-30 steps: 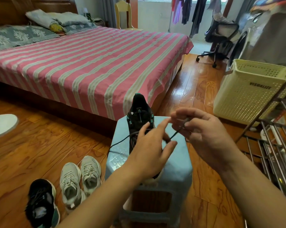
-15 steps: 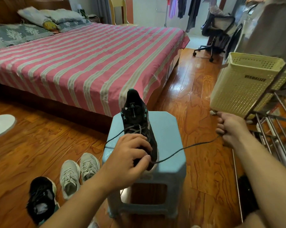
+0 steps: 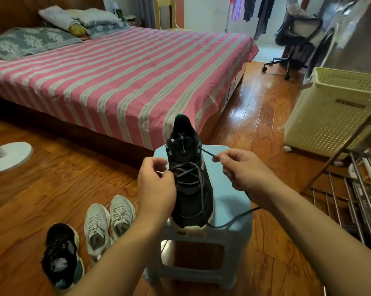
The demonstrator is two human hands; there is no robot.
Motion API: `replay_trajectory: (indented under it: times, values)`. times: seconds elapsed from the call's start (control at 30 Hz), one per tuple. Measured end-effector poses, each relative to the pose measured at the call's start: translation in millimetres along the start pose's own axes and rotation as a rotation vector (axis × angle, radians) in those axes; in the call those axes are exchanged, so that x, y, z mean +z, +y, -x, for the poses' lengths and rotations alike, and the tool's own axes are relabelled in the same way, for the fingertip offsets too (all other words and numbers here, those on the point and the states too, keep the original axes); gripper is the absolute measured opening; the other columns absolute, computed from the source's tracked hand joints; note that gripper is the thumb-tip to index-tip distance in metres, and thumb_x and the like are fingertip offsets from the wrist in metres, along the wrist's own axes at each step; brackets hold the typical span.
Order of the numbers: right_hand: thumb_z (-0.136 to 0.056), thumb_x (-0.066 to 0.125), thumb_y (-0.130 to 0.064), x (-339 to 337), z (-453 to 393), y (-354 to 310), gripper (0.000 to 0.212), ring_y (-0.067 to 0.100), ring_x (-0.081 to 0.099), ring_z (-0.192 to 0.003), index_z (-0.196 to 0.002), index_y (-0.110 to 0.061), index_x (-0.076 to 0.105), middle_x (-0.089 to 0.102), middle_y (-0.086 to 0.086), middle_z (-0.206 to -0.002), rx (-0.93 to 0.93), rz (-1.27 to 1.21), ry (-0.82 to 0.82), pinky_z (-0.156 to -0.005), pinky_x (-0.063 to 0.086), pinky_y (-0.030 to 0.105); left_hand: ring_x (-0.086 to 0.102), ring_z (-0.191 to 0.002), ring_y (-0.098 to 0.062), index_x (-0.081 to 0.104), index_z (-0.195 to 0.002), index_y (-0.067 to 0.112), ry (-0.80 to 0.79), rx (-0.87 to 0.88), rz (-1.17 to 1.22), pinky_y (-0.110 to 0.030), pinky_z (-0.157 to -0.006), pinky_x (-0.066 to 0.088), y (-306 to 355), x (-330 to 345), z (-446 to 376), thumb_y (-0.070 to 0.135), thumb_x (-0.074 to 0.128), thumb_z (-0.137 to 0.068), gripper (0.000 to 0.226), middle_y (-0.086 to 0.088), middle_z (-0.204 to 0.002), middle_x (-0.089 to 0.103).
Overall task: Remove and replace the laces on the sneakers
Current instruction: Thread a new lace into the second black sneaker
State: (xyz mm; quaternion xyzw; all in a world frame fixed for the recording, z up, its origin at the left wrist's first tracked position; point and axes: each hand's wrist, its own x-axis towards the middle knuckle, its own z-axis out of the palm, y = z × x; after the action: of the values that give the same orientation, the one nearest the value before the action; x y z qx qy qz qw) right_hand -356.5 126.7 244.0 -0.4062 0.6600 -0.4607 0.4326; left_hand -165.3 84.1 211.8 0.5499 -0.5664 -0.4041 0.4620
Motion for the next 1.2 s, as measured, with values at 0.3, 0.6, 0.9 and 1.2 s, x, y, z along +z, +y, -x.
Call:
replay_trajectory:
  times: [0.3,0.6,0.9,1.2]
  values:
    - [-0.094,0.069,-0.017,4,-23,15,0.011,0.004,0.047,-0.05,-0.086,-0.011,0.074,0.064,-0.003,-0.069,-0.056,0.24,0.152,-0.049,0.038,0.021,0.038,-0.109,-0.02,0.077,-0.105,0.037,-0.099,0.477,-0.554,-0.036,-0.09,0.031,-3,11,-27,0.027,0.065,-0.095,0.019,0.007,-0.108,0.046]
    - [-0.096,0.066,-0.01,-5,-28,12,0.012,0.009,0.064,-0.056,-0.088,-0.014,0.073,0.07,0.004,-0.069,-0.125,0.456,0.005,-0.054,0.049,0.018,0.001,-0.153,-0.029,0.078,-0.099,0.047,-0.215,0.498,-0.646,-0.055,-0.124,0.0,2,18,-45,0.034,0.054,-0.087,0.03,0.003,-0.167,0.016]
    - [-0.091,0.066,0.005,11,-28,18,0.008,0.019,0.066,-0.057,-0.09,-0.002,0.064,0.062,0.012,-0.071,0.001,-0.045,0.008,-0.054,0.054,0.025,0.009,-0.151,-0.02,0.074,-0.09,0.049,-0.251,0.234,-0.496,-0.043,-0.124,0.008,8,28,-47,0.035,0.07,-0.093,0.014,0.012,-0.164,0.021]
    - [-0.093,0.068,-0.018,14,-32,14,0.012,0.0,0.06,-0.048,-0.087,-0.017,0.079,0.064,-0.009,-0.055,-0.202,0.517,0.152,-0.054,0.042,0.008,0.017,-0.142,-0.006,0.058,-0.059,0.07,-0.243,0.224,-0.351,-0.046,-0.123,0.021,15,23,-45,0.037,0.081,-0.084,0.048,0.016,-0.155,0.041]
